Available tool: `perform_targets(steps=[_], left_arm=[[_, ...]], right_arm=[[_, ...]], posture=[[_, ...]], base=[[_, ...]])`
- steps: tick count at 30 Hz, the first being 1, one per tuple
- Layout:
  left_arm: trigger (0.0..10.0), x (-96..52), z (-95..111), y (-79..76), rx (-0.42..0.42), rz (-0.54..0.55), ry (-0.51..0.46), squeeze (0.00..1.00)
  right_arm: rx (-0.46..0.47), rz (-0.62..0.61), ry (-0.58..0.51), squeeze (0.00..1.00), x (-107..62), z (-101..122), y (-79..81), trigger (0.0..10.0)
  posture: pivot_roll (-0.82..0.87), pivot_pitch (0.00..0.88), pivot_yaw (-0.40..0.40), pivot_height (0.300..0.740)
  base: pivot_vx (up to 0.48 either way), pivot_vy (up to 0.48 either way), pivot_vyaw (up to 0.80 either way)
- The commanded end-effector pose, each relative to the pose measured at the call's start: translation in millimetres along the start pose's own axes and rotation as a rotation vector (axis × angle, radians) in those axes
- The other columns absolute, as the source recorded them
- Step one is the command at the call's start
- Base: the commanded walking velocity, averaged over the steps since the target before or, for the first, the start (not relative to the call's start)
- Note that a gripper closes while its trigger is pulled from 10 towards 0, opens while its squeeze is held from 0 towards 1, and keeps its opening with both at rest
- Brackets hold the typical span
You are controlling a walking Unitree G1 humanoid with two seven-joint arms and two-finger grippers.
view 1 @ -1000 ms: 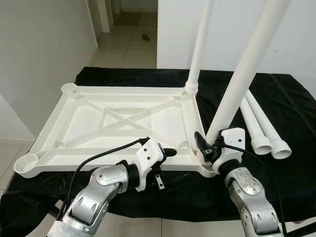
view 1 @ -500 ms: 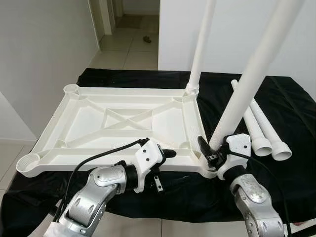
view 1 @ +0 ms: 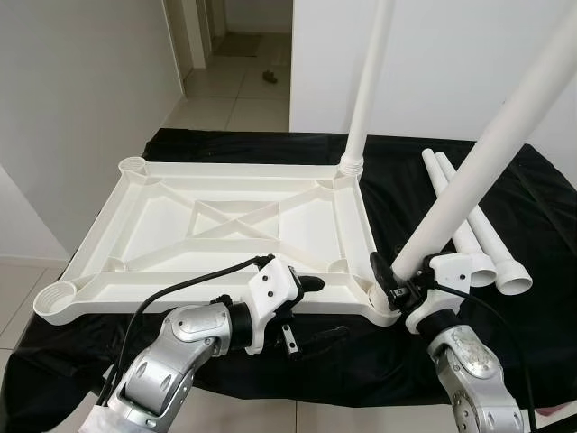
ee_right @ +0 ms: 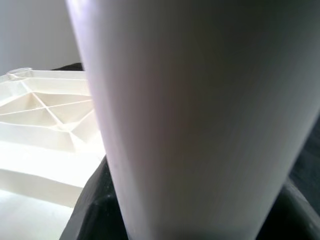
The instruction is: Building children table
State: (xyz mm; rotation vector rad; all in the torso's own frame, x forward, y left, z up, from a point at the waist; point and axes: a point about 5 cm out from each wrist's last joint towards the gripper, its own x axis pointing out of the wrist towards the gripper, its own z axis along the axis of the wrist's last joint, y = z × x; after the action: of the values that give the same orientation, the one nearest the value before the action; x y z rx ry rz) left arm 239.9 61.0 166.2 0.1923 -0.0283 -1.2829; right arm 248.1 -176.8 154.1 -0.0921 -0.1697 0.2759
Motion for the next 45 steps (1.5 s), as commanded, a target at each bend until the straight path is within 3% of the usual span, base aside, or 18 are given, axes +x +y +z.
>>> perform_targets(steps=[1, 11, 22, 27, 33, 45], left_arm=[[10.0, -1.9, 1, 2.4, -0.001, 0.005, 0.009, 0.00], [10.0, -3.8, 2, 4.5, 0.000, 0.014, 0.011, 0.00], [10.0, -4.7, 3, 6.0, 0.002, 0.020, 0.010, 0.00], [10.0, -4.7, 4, 6.0, -0.001, 0.023, 0.006, 0.00], [10.0, -5.0, 4, 5.9, -0.003, 0.027, 0.006, 0.00], [10.0, -6.5, 5, 4.6, -0.007, 0.034, 0.004, 0.00]], right_arm=[[-0.019, 0.054, 0.061, 0.00, -6.7, -13, 5.0, 10.0], [-0.041, 0.112, 0.061, 0.00, -9.4, -19, 8.0, 10.0], [-0.022, 0.144, 0.132, 0.00, -8.5, -25, 7.2, 10.0], [0.014, 0.218, 0.222, 0.00, -11.7, -35, 7.5, 10.0], [0.010, 0.234, 0.233, 0.00, -12.8, -36, 6.6, 10.0], [0.127, 0.185, 0.311, 0.00, -15.1, -46, -7.0, 10.0]], posture=[[-0.05, 0.049, 0.036, 0.740], [-0.04, 0.056, 0.039, 0.740], [-0.04, 0.063, 0.039, 0.740], [-0.04, 0.067, 0.032, 0.740], [-0.04, 0.069, 0.030, 0.740], [-0.03, 0.079, 0.028, 0.740]], base=[[0.000, 0.000, 0.00], [0.000, 0.000, 0.00], [0.000, 0.000, 0.00], [0.000, 0.000, 0.00], [0.000, 0.000, 0.00], [0.000, 0.000, 0.00]])
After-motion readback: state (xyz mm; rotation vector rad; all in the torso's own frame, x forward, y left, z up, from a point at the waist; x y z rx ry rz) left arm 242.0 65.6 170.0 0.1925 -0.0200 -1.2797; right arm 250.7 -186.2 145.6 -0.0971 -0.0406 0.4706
